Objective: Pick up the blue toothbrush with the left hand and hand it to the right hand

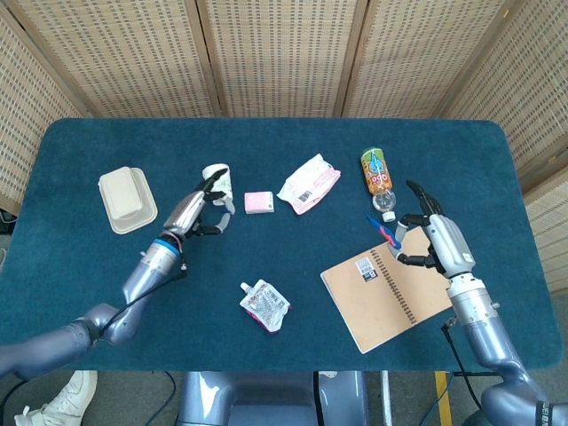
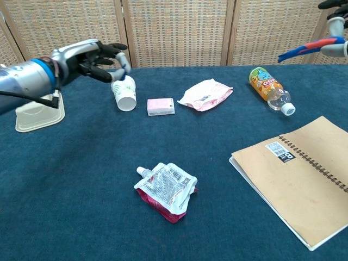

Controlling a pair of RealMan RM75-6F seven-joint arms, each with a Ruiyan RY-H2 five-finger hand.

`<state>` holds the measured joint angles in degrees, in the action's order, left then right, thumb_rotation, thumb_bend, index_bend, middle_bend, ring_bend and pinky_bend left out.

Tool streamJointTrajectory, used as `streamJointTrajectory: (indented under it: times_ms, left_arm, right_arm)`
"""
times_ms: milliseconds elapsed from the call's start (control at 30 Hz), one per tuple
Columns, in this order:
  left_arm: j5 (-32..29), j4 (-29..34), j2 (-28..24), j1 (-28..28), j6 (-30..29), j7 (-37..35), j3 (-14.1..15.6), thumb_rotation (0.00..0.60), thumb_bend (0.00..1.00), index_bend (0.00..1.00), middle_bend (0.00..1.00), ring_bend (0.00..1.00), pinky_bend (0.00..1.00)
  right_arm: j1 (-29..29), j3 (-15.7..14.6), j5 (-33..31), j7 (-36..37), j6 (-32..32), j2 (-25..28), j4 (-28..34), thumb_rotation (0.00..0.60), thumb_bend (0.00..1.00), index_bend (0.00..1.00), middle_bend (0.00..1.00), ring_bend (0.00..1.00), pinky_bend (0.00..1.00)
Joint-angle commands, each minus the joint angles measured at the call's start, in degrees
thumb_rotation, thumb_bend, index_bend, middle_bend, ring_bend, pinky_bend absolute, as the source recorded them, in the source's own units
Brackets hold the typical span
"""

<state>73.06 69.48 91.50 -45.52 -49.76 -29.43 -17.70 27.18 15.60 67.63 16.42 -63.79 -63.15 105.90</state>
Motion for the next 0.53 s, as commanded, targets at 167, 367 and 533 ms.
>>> streamJointTrajectory:
  times_ms: [167, 367, 533]
  left_arm:
    - [6.8, 3.6, -14.2, 7.0, -6.8, 5.3, 5.9, 0.600, 0.53, 0.78, 0.00, 0.00, 0.00]
    - [7.8, 8.0, -22.5, 12.7, -11.8, 11.2, 9.2, 0.600, 0.53, 0.78, 0.00, 0.00, 0.00]
    - [8.0, 9.4, -25.0, 14.9, -13.5, 11.7, 10.4, 0.600, 0.53, 0.78, 0.00, 0.00, 0.00]
  right_arm:
    - [-1.5, -2.5, 2.6, 2.3, 1.5, 0.8, -1.3, 0.600, 0.86, 0.82, 0.02, 0.00, 0.00]
    - [-1.5, -4.1, 6.1, 5.2, 3.1, 0.5, -0.4, 0.600, 0.86, 0.82, 0.02, 0.00, 0.00]
    - [-1.3, -4.5, 7.5, 5.2, 3.3, -0.2, 1.0, 0.600, 0.86, 0.82, 0.02, 0.00, 0.00]
